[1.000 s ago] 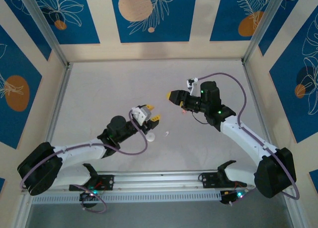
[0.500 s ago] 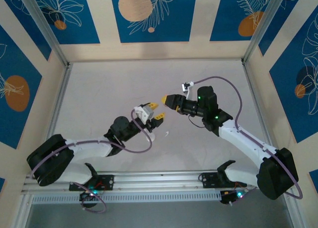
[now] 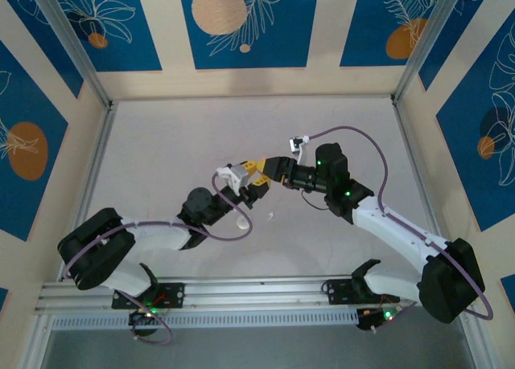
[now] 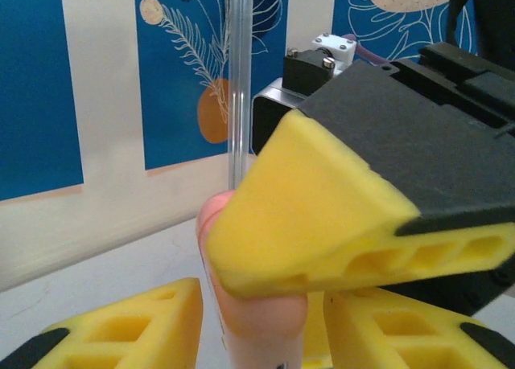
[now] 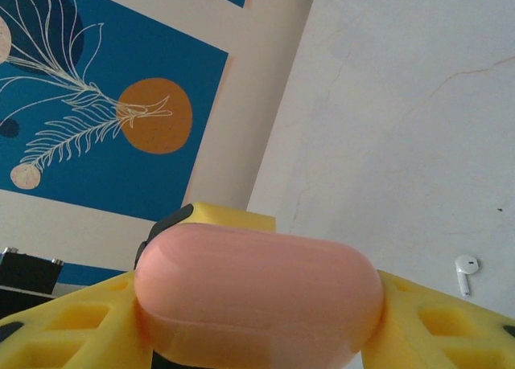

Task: Insert the wireless bluetooth earbuds into the charging case

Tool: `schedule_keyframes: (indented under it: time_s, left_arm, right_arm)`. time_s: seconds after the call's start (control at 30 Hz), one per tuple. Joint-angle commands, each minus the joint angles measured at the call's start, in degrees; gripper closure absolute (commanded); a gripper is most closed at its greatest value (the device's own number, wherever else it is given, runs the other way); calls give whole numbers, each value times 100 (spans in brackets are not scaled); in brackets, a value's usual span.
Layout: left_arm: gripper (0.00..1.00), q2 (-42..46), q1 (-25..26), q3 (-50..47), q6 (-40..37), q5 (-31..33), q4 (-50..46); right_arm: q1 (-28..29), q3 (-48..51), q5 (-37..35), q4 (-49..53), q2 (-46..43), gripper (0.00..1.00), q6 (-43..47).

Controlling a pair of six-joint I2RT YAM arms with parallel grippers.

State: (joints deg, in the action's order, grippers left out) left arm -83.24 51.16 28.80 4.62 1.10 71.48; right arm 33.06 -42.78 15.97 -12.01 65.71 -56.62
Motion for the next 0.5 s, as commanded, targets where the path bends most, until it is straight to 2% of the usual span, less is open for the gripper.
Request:
schedule_keyframes:
  time_s: [0.0, 0.23, 0.37, 0.47]
  left_arm:
    - [60, -26, 70, 152, 188, 222, 339]
    - [70, 84, 70, 196, 180, 152, 55]
    - [79, 158, 71, 240, 161, -66, -151]
    - [85, 201, 63, 193, 183, -157, -117]
  right_arm:
    - [69, 95, -94, -170, -184, 46, -86]
    - [122, 97, -22, -188, -185, 46, -69]
    - [145, 95, 19, -175, -190, 46, -18]
    - [146, 56, -72, -10, -251, 42, 156]
